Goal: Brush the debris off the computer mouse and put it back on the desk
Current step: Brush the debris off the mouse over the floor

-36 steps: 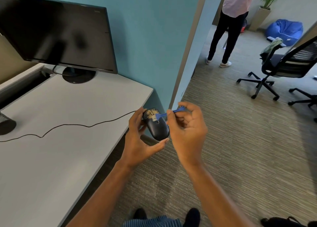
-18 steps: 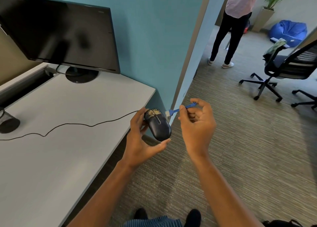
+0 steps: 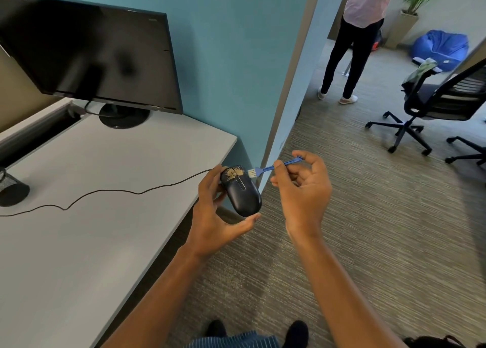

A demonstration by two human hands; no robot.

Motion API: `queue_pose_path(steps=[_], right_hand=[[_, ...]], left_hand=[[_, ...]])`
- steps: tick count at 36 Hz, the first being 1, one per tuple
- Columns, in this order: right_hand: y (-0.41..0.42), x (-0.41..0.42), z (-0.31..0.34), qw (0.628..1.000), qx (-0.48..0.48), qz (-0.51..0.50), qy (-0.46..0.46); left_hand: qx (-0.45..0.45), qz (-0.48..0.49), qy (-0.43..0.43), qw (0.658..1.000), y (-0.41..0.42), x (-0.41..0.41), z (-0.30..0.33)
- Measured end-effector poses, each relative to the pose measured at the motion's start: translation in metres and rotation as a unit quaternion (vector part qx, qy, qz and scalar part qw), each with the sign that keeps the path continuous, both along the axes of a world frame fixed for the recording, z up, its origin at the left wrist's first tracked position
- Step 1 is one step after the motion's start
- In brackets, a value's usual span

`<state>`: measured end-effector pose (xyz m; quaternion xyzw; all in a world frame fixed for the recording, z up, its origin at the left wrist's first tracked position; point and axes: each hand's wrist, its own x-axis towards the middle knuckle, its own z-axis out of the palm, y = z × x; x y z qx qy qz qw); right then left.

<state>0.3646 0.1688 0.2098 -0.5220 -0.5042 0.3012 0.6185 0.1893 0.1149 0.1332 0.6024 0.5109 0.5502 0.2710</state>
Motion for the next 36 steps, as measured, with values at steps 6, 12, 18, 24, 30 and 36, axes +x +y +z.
queue_pose_path(steps=[6,12,18,24,30,36], right_hand=[[0.003,0.001,-0.002,1.000,-0.003,-0.011,0.010],[0.004,0.001,-0.001,1.000,-0.011,0.018,0.001],[0.007,0.005,0.001,0.999,-0.016,0.010,0.032],[0.007,0.005,0.001,1.000,-0.021,0.010,-0.009],[0.006,0.006,0.006,0.997,-0.027,0.049,0.047],[0.008,0.005,0.006,0.999,-0.040,0.034,0.007]], left_hand=[[-0.003,0.005,0.010,1.000,0.000,-0.001,0.000],[0.003,0.001,0.021,1.000,0.001,-0.001,-0.003],[-0.001,0.001,0.018,1.000,-0.002,-0.002,-0.004],[0.017,-0.009,0.023,1.000,-0.002,-0.006,-0.007],[0.033,-0.031,0.014,0.999,-0.003,-0.011,-0.006],[0.043,-0.041,0.007,0.998,-0.005,-0.013,0.000]])
